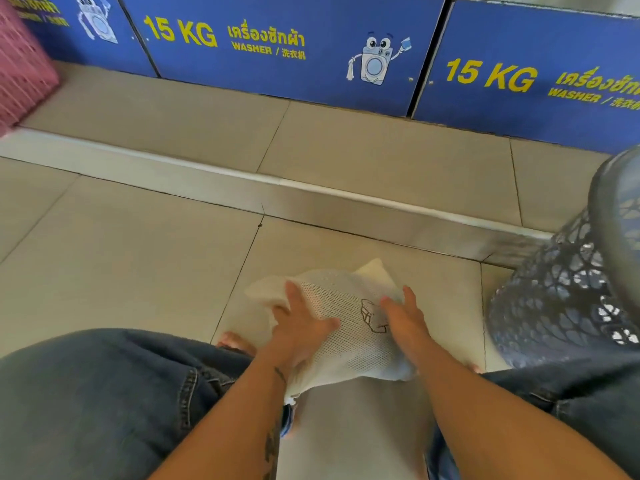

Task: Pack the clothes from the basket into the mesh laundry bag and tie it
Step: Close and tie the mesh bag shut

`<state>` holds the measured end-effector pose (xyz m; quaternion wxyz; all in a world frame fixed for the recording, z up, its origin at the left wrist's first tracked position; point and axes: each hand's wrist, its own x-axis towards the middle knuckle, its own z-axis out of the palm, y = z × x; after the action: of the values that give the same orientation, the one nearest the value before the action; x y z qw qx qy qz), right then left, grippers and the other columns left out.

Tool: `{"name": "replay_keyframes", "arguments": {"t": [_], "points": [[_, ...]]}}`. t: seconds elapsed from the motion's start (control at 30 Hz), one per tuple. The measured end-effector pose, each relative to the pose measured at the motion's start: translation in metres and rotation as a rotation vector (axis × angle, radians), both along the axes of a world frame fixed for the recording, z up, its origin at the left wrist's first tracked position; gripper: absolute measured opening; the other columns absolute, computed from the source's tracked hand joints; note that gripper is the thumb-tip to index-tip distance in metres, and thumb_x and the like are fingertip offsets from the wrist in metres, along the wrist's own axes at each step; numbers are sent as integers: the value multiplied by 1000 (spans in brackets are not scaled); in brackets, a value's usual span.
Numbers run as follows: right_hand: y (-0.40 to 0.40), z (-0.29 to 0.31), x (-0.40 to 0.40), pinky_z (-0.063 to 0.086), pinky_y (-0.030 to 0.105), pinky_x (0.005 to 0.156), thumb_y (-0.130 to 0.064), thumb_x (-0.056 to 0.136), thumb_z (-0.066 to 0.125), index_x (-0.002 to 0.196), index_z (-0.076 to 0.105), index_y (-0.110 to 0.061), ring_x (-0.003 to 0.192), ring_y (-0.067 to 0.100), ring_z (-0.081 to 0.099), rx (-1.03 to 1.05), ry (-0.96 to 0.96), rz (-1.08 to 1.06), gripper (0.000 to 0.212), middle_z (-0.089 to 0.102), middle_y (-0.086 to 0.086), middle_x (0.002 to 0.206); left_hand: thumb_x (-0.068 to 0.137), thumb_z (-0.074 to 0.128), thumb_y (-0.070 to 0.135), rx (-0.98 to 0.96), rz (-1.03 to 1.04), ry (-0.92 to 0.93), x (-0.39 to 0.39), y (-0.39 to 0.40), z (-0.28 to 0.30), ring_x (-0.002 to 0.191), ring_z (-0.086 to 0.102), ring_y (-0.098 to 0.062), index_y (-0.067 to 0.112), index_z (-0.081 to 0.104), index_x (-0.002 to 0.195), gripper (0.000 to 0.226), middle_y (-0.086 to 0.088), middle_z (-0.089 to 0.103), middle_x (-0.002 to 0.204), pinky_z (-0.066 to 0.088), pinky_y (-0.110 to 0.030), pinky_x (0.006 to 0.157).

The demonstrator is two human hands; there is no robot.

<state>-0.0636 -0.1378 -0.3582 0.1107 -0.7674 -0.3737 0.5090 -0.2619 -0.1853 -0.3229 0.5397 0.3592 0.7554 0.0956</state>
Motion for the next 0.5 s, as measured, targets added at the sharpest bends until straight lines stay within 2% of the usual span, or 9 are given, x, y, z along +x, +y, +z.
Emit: {"name": "replay_keyframes", "arguments": {"t": [0.07, 0.13, 0.23, 0.3, 0.33, 0.43, 0.5], "points": [[3, -11, -2, 34, 58, 113, -77, 78, 46, 154, 4, -49, 139, 40, 39, -47, 1, 58, 92, 35, 10, 157, 70, 72, 58, -40, -99, 56, 5, -1, -15, 146, 6, -48, 44, -40, 138, 132, -14, -21, 160, 17, -60, 116], [1, -19, -3, 33, 60, 113, -88, 64, 42, 152, 0, -53, 139, 41, 39, -104, -8, 130, 104, 33, 10, 156, 68, 76, 53, -52, -145, 115, 8, -4, -27, 145, 9, -47, 44, -45, 133, 137, -14, -19, 159, 21, -59, 115], [-4, -16, -6, 28, 60, 115, -88, 72, 41, 154, -1, -53, 142, 42, 33, -144, -42, 216, 98, 25, 12, 158, 79, 69, 37, 31, -122, 122, 5, -5, -33, 142, 26, -41, 47, -44, 132, 126, -11, -20, 160, 34, -50, 110], [-8, -11, -8, 27, 59, 116, -85, 80, 40, 155, 0, -52, 143, 41, 30, -136, -68, 265, 90, 22, 12, 159, 85, 58, 26, 89, -105, 145, 2, -5, -31, 127, 48, -35, 45, -35, 141, 109, -10, -8, 162, 46, -41, 93], [-12, -8, -10, 27, 57, 116, -84, 82, 41, 155, 2, -52, 144, 40, 30, -133, -65, 278, 89, 21, 12, 160, 87, 52, 23, 118, -104, 178, 1, -4, -28, 120, 53, -33, 43, -28, 146, 101, -10, 4, 162, 47, -38, 88], [-31, 3, -16, 32, 56, 114, -82, 76, 49, 154, 10, -52, 140, 38, 36, -94, -32, 292, 93, 27, 10, 156, 89, 39, 21, 205, -91, 278, 3, -5, -14, 114, 57, -30, 36, -1, 154, 78, -5, 37, 152, 49, -41, 89], [-46, 11, -16, 39, 54, 111, -81, 68, 50, 153, 14, -51, 135, 36, 42, -58, -8, 306, 96, 34, 8, 151, 93, 36, 24, 239, -86, 319, 7, -6, 0, 120, 54, -31, 33, 17, 154, 64, -4, 40, 152, 49, -45, 94]]}}
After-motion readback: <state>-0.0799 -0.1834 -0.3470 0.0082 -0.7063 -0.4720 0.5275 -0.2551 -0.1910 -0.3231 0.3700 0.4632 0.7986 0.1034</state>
